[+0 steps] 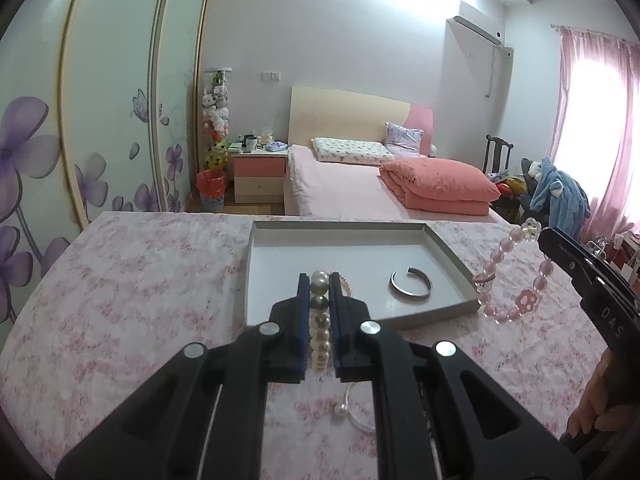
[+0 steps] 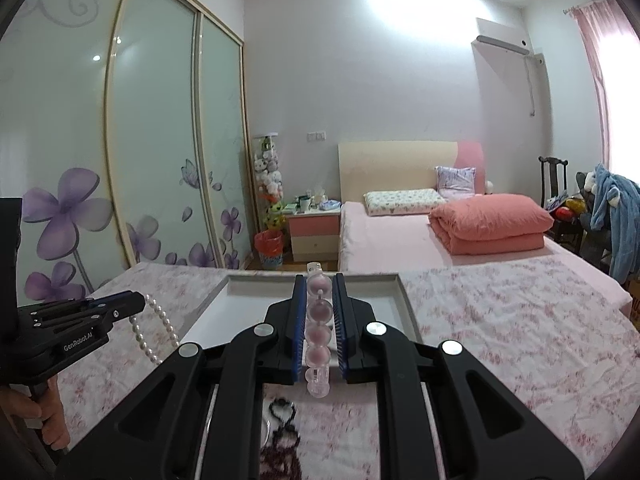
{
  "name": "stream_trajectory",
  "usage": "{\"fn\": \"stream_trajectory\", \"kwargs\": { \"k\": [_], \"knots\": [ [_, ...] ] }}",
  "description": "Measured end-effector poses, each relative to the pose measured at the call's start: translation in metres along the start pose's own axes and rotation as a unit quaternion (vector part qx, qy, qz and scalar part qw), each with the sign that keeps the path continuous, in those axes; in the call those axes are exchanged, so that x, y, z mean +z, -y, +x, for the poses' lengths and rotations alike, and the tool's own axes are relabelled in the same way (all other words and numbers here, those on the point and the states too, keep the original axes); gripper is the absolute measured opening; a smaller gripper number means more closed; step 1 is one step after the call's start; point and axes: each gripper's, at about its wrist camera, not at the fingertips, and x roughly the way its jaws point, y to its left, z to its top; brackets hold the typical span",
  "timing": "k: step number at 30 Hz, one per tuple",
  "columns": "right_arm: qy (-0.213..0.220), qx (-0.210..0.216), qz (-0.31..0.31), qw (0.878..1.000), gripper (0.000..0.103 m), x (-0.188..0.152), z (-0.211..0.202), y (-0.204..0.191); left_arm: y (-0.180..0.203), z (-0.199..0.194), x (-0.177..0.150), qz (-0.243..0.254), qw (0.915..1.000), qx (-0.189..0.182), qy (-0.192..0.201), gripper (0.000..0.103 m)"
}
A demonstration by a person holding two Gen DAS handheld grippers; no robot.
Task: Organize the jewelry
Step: 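Carry both bracelets over the tray and open the right tool to drop the pink beaded bracelet, then lower the white pearl bracelet into the tray and open the left tool while the right tool withdraws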
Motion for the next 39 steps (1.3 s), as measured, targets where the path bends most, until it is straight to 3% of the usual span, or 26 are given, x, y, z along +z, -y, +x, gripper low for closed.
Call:
{"fn": "stream_trajectory", "kwargs": {
  "k": [9,18,31,36,38,39],
  "knots": [
    [0.008,-0.020,-0.002,1.000,0.014,0.012,0.039,0.003,0.000,0.038,0.028,-0.002,1.0000,-0.005,-0.002,0.010],
    [-0.018,-0.022,0.013,1.000,0.014,0.008,0.087,0.010,-0.006,0.091,0.037,-0.016,0.9995,-0.011,-0.027,0.010],
    [-0.110,0.024,0.026,0.993,0.014,-0.014,0.152,0.004,-0.011,0.144,0.027,-0.013,0.9982,-0.003,-0.059,0.010],
    [-0.144,0.016,0.040,0.989,0.014,-0.022,0.170,0.010,-0.013,0.158,0.025,-0.015,0.9974,-0.003,-0.070,0.010],
    [-0.149,0.011,0.044,0.988,0.015,-0.023,0.171,0.013,-0.014,0.163,0.024,-0.017,0.9971,-0.004,-0.074,0.010],
    [-0.149,0.010,0.044,0.988,0.022,-0.023,0.171,0.013,-0.015,0.165,0.023,-0.019,0.9970,-0.005,-0.075,0.010]
  ]
}}
